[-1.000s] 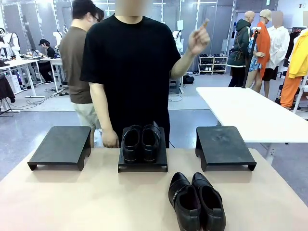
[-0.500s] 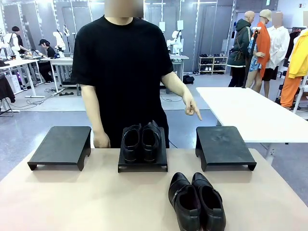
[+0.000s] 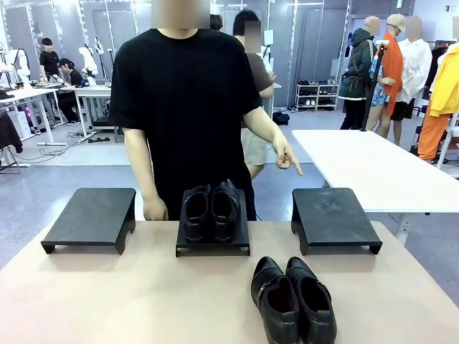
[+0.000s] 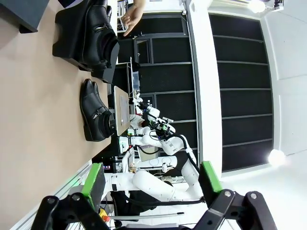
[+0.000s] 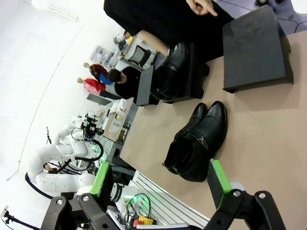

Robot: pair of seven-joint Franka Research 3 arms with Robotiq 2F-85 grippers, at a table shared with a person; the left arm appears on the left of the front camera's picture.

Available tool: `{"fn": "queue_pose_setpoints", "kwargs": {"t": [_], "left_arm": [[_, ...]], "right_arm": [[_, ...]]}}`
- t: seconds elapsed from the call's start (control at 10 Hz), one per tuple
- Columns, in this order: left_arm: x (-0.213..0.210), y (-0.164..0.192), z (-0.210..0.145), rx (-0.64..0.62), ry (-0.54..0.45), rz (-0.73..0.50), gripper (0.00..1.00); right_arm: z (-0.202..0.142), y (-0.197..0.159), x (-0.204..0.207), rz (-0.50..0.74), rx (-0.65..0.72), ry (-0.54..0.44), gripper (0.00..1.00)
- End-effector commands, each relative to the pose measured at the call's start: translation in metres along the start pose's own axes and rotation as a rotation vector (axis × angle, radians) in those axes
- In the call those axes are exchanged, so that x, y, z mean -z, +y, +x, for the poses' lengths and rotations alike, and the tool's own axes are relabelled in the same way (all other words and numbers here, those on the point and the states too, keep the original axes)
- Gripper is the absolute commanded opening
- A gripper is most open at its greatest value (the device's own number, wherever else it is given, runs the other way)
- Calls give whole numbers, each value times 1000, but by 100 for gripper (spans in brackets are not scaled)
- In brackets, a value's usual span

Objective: Place the shoes on the stand as instructed by the person.
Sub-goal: Pick up another pair of Shoes and place it on the Shoes Stand indicated by the person.

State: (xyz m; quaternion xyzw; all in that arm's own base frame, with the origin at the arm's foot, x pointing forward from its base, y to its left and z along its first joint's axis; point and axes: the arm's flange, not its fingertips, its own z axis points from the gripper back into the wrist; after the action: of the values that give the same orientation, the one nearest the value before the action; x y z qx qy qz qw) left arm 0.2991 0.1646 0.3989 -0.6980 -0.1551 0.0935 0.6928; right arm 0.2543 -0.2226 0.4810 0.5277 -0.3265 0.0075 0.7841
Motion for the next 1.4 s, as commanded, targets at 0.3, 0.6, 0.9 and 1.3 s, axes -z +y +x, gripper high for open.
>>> {"fn": "queue_pose_setpoints", "kwargs": {"t": [0.3,0.6,0.9,1.3], "left_arm": [[0,-2,-6,10,12,-6,100],[0,-2,-6,10,12,-6,100],[0,-2,-6,10,12,-6,100],[0,-2,-6,10,12,-6,100]], "right_arm": [[11,93,105,-202,-129,372,100],[-6,151,183,-292,-145,521,100],[-40,175,249,-435,-135,655,100],[-70,156,297,-604,-167,656,100]]}}
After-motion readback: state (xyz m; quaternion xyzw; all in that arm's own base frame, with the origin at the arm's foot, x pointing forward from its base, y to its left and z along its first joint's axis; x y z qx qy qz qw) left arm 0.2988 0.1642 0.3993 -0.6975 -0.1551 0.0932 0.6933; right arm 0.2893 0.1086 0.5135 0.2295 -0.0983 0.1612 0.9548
